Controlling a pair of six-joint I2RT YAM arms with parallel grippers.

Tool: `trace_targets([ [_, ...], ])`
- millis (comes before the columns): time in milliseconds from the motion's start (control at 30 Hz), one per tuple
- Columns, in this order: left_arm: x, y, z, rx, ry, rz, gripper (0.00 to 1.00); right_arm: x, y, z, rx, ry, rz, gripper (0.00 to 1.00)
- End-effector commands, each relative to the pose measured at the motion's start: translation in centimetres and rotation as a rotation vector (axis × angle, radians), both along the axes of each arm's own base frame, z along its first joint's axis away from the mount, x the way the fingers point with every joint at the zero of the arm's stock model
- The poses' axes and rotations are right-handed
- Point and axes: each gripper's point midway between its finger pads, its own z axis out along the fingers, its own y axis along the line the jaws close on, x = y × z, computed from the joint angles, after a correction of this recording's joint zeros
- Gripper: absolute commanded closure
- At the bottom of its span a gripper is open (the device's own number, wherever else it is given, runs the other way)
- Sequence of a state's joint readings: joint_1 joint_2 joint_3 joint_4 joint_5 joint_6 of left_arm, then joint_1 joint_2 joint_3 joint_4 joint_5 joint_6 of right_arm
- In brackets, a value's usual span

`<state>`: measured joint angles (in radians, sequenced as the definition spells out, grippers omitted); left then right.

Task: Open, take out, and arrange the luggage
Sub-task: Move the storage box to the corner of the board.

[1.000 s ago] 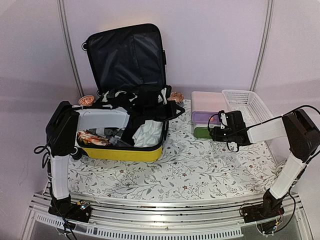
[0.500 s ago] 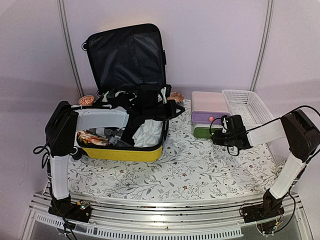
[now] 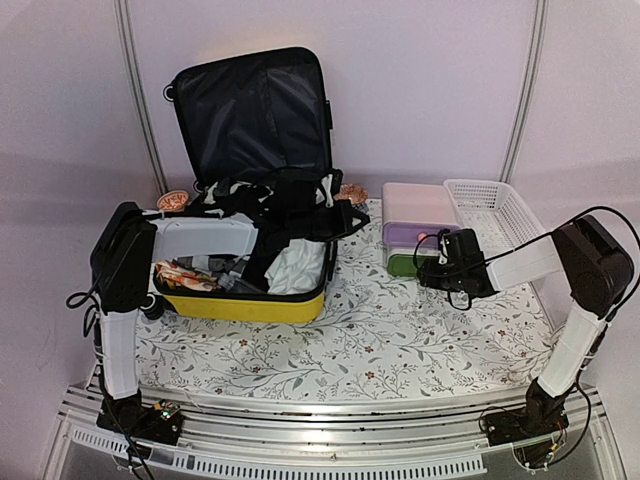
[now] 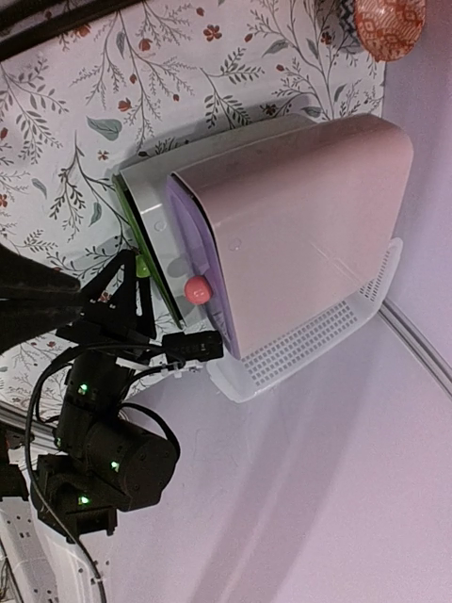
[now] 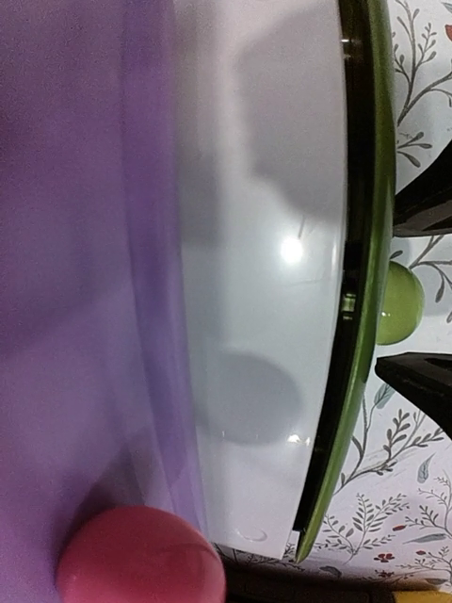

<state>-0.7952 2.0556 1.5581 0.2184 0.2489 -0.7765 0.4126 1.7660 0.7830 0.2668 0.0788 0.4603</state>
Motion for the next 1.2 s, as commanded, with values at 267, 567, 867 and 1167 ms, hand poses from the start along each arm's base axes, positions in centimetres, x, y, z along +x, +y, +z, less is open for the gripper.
trace_targets([
  [267, -0.1, 0.7, 1.3, -0.006, -0.022, 0.005, 1.00, 1.8, 0.2, 0.8, 0.008, -0.023, -0.088, 0.67],
  [567, -0.1, 1.2, 1.3, 0.000, -0.024, 0.010, 1.00, 1.8, 0.3, 0.4, -0.039, -0.034, -0.050, 0.86],
  [867, -0.1, 1.4, 1.2, -0.001, -0.023, 0.011, 1.00, 1.1, 2.0, 0.9, -0.026, -0.106, 0.085, 0.89],
  [1167, -0.2, 1.8, 2.2, -0.006, -0.036, 0.015, 1.00, 0.7, 4.5, 1.3, -0.044, -0.165, 0.211, 0.87],
])
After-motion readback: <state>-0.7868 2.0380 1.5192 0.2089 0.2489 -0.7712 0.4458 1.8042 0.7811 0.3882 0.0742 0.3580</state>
